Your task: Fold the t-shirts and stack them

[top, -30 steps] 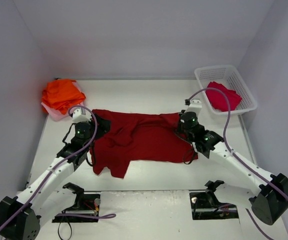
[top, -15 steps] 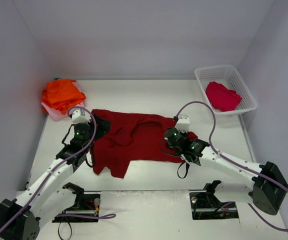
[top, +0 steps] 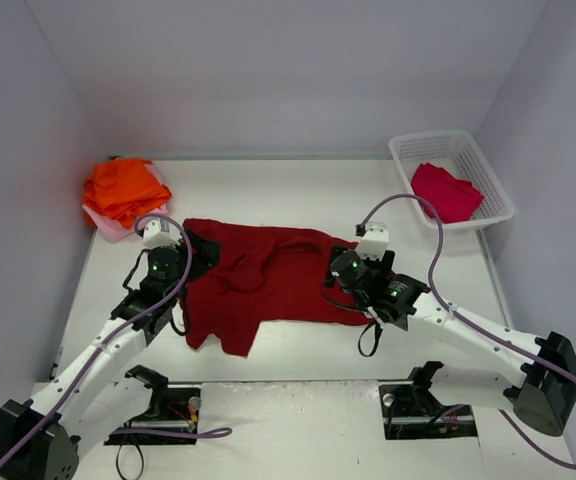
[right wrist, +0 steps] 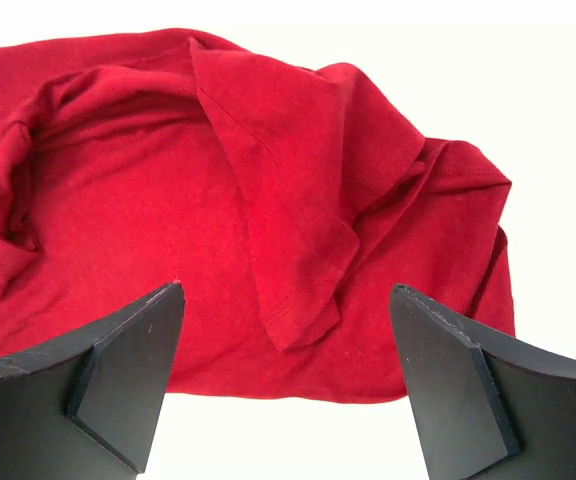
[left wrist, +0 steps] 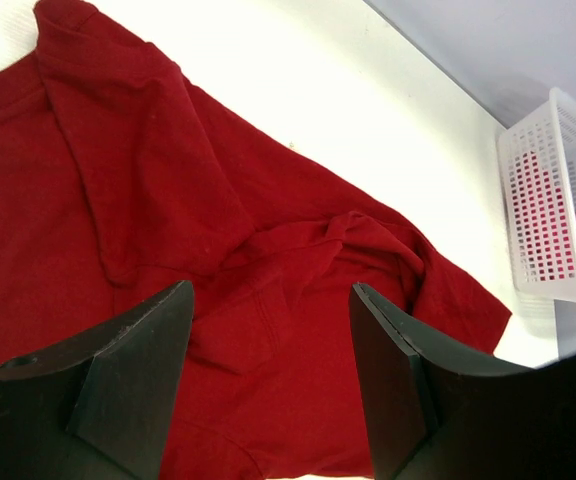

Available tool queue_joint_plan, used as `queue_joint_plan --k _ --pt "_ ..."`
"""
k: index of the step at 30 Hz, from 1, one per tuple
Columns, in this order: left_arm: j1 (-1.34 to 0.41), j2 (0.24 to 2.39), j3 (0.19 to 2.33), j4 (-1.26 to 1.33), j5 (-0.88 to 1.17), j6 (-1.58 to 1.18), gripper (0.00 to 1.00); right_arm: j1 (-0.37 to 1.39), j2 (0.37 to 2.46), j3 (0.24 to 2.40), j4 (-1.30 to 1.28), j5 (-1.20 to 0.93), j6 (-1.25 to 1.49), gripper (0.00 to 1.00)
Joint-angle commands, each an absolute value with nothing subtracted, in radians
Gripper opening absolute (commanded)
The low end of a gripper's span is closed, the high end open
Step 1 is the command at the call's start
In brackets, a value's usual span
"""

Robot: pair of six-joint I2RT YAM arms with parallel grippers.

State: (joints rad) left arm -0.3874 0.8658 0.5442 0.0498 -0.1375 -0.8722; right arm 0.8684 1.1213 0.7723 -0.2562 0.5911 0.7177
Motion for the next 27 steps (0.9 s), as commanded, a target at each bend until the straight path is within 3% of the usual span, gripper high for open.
queue_joint_plan --k 1,10,27 --pt "-0.394 0.856 0.565 0.109 -0.114 -0.896 0.58 0.880 1.127 0.825 -0.261 0.638 0.741 0.80" --pt "-0.457 0.956 0.555 0.189 -0.089 -0.940 0.58 0.976 1.164 0.836 -0.261 0.661 0.792 0.79" --pt "-0.534 1.324 0.537 0.391 -0.103 -0.991 0.58 0.994 1.115 0.827 -0.290 0.696 0.795 0.77"
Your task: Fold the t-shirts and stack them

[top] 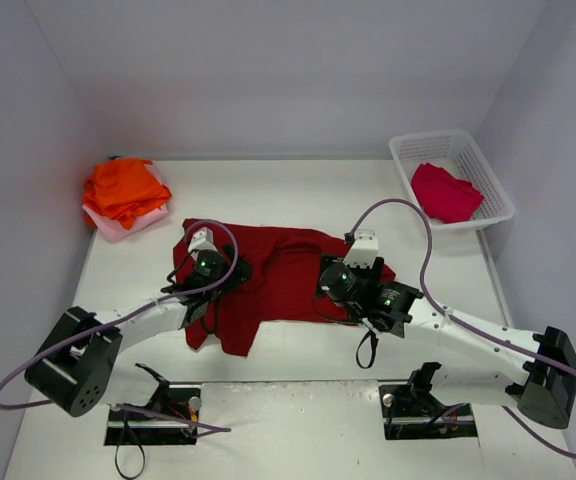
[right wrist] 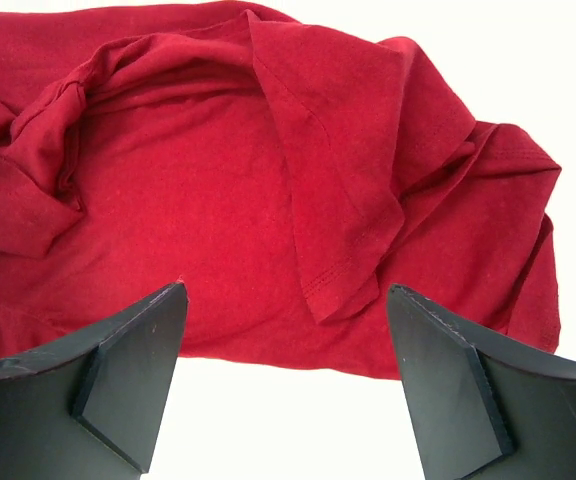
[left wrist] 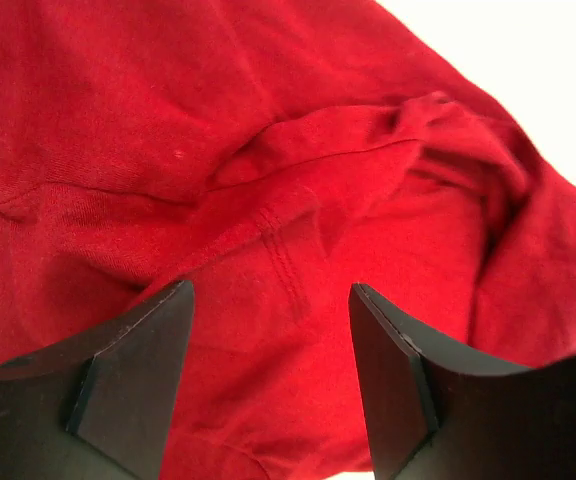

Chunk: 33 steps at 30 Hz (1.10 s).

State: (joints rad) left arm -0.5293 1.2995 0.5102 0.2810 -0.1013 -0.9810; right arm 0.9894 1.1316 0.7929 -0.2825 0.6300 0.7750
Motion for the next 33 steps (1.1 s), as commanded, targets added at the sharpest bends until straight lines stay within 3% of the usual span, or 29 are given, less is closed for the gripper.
queue_joint_plan --k 1,7,8,9,10,13,26,27,30,33 --pt "-0.534 1.337 0.558 0.391 -0.101 -0.988 0.58 0.994 1.118 0.827 -0.291 0.698 0.795 0.77" --pt "-0.534 1.425 0.617 0.388 -0.112 -0.960 0.58 0.994 1.144 0.825 -0.295 0.698 0.801 0.76" --pt "-0.532 1.439 0.633 0.384 -0.118 -0.948 0.54 0.996 1.144 0.824 -0.295 0.698 0.802 0.76" --pt "-0.532 1.445 0.640 0.377 -0.121 -0.942 0.44 0.994 1.147 0.824 -0.295 0.701 0.804 0.76" --pt "-0.532 1.448 0.646 0.370 -0.127 -0.936 0.22 0.994 1.147 0.821 -0.296 0.703 0.804 0.76" --pt "-0.531 1.447 0.663 0.344 -0.155 -0.911 0.00 0.994 1.157 0.818 -0.296 0.707 0.808 0.75" --pt "-0.525 1.316 0.680 0.161 -0.279 -0.812 0.00 0.994 1.276 0.828 -0.304 0.703 0.871 0.72" --pt "-0.525 1.313 0.689 0.134 -0.291 -0.802 0.22 0.994 1.275 0.828 -0.304 0.701 0.870 0.72" --pt "-0.525 1.319 0.706 0.118 -0.295 -0.773 0.48 0.994 1.269 0.831 -0.304 0.701 0.864 0.72" --pt "-0.525 1.345 0.719 0.147 -0.272 -0.738 0.53 0.996 1.264 0.827 -0.304 0.698 0.864 0.71"
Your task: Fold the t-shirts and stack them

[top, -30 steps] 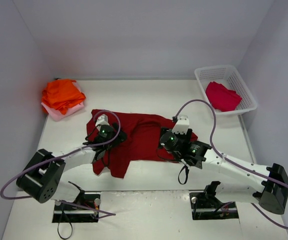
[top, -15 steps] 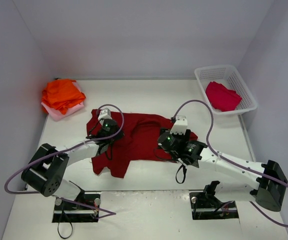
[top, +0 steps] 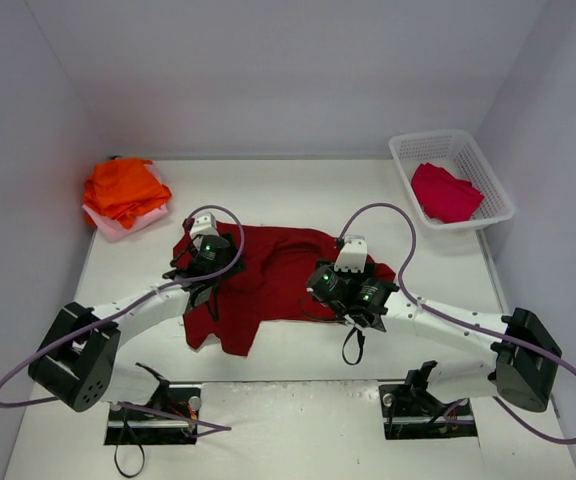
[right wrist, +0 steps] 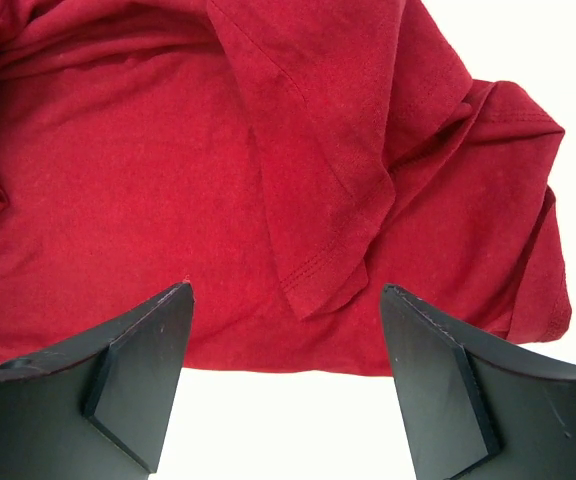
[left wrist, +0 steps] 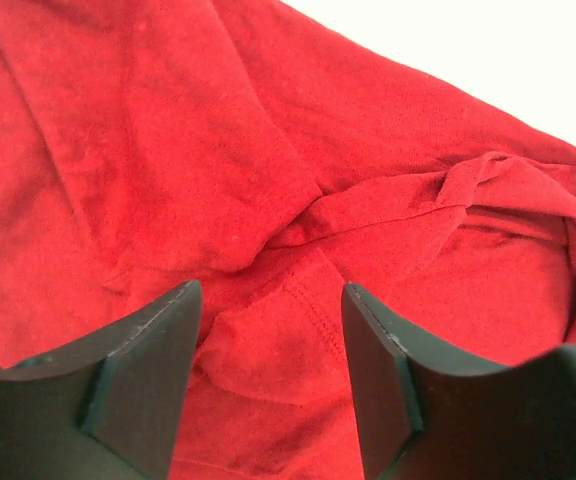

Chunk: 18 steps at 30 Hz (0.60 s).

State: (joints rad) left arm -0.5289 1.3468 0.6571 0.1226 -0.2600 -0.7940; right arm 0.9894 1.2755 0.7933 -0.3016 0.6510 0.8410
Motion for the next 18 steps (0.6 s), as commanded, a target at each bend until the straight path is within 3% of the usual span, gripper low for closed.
queue_joint_plan --k 1,16,18 --pt "-0.525 1.370 0.730 0.155 -0.256 -0.730 0.54 0.994 1.262 0.827 -0.304 0.696 0.862 0.71" --pt "-0.525 1.540 0.738 0.250 -0.227 -0.693 0.54 0.994 1.235 0.802 -0.304 0.690 0.857 0.71" --pt "-0.525 1.546 0.735 0.256 -0.221 -0.696 0.49 0.994 1.239 0.802 -0.305 0.690 0.859 0.71"
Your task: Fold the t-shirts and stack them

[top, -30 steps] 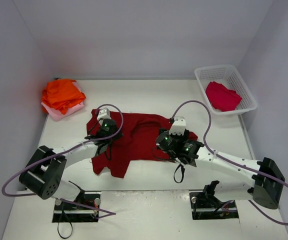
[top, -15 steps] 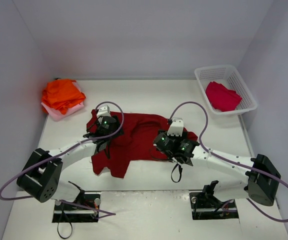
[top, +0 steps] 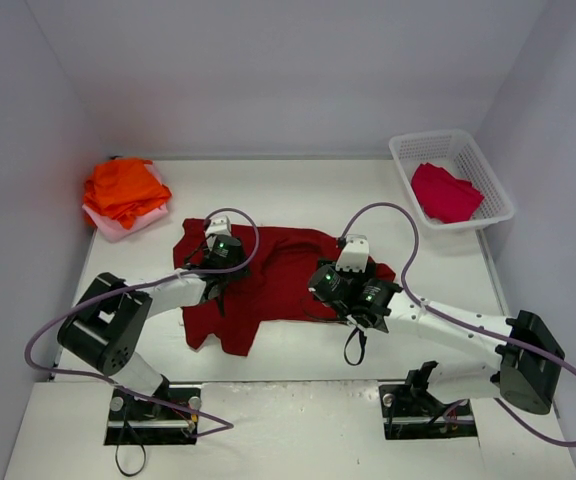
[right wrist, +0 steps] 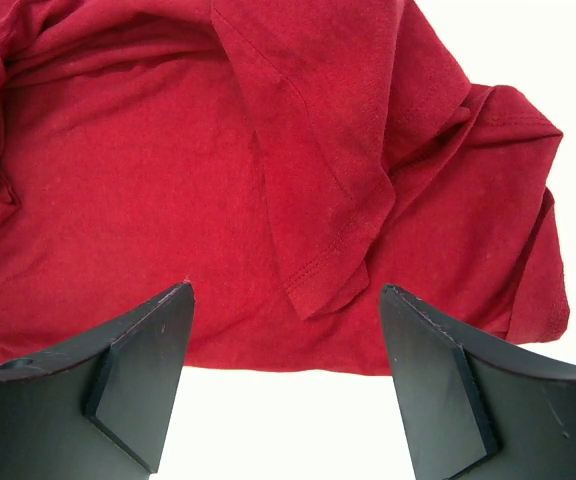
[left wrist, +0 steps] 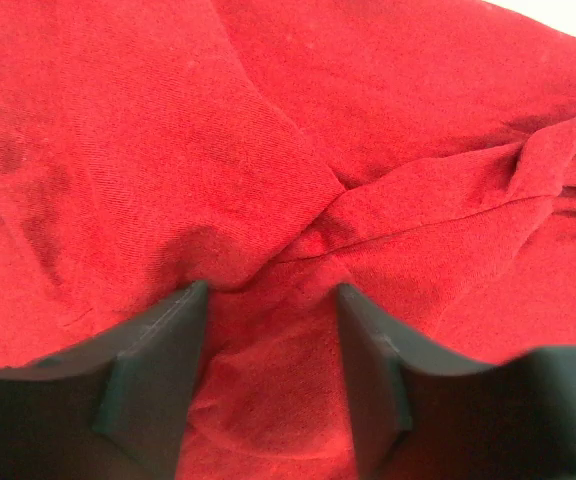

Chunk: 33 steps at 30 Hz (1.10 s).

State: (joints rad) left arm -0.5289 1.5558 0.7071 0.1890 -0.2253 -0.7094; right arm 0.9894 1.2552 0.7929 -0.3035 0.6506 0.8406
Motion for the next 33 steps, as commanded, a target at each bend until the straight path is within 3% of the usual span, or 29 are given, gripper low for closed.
queue_joint_plan --k 1,2,5,17,27,33 --pt "-0.526 1.546 0.732 0.265 -0.219 -0.698 0.43 0.994 1.241 0.801 -0.304 0.690 0.859 0.71" --pt "-0.526 1.546 0.729 0.270 -0.216 -0.698 0.24 0.994 1.243 0.801 -0.304 0.690 0.858 0.71" --pt "-0.526 1.545 0.726 0.270 -0.213 -0.698 0.00 0.994 1.253 0.799 -0.304 0.693 0.865 0.70" --pt "-0.512 1.404 0.719 0.103 -0.316 -0.666 0.00 0.968 1.341 0.807 -0.353 0.707 1.002 0.65" --pt "-0.161 1.283 0.601 0.049 -0.132 -0.675 0.00 0.962 1.325 0.816 -0.367 0.710 1.003 0.65" --pt "-0.146 1.236 0.601 0.032 -0.092 -0.667 0.00 0.951 1.368 0.841 -0.371 0.701 0.997 0.65"
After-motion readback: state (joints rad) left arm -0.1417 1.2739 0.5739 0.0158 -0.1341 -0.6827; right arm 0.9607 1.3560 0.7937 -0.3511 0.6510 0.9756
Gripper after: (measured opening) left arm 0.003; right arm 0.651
